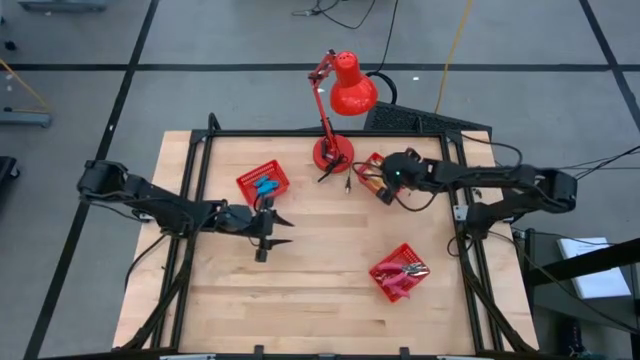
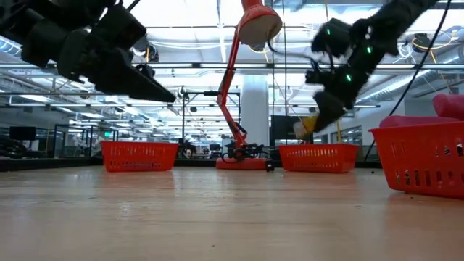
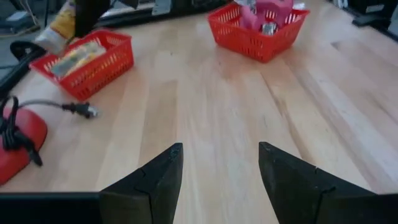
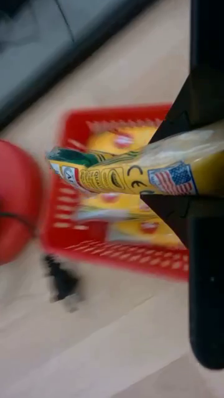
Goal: Pick & Place School Supplies
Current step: Put the yellow crayon box into the top right red bin, then return to Home Position
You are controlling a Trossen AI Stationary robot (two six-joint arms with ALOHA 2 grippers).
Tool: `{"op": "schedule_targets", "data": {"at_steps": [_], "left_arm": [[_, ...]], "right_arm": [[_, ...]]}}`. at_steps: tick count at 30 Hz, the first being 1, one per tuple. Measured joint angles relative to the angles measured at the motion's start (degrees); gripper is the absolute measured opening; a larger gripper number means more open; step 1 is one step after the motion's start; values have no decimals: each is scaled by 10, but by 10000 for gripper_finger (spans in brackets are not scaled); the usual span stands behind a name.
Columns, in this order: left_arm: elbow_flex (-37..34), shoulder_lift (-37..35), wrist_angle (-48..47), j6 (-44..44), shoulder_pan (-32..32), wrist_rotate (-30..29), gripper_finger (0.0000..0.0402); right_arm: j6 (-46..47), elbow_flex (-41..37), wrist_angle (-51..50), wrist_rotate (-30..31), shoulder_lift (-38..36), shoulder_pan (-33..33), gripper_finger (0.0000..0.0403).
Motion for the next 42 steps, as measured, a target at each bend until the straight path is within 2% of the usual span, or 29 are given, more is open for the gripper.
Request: {"op": "schedule_targets", "data": {"at_steps": [6,10,12,16,19,24,29,32,35,39,42], "left_arm": [[-32,-41,5,-15,-11,-2,214],[-47,-65,1,-14,-26,-2,214],[-56,-82,4,-13,-31,-2,214],[-69,-121,-3,-19,-40,-3,214],[-72,-151,-23,-23,-49,-6,214],[-75,-196,-76,-9,-67,-15,214],[-75,-250,-142,-20,-86,-76,214],[-75,-295,-176,-42,-103,-89,214],[-75,-344,-232,-60,-134,-36,214],[-75,-396,-295,-94,-208,-7,214],[-75,-427,-297,-79,-264,-10,214]], "right_arm": [[2,-88,102,-46,0,-49,49],[1,-111,150,-74,0,-64,50],[-1,-113,160,-74,0,-65,70],[-15,-113,180,-98,0,-65,145],[-23,-113,185,-106,0,-65,182],[-33,-113,188,-106,0,-65,209],[-39,-113,234,-145,-23,-62,212],[-39,-113,261,-194,-66,-44,210],[-30,-113,262,-246,-126,-6,210],[-19,-113,247,-312,-213,73,208],[-14,-115,250,-324,-265,142,203]]}}
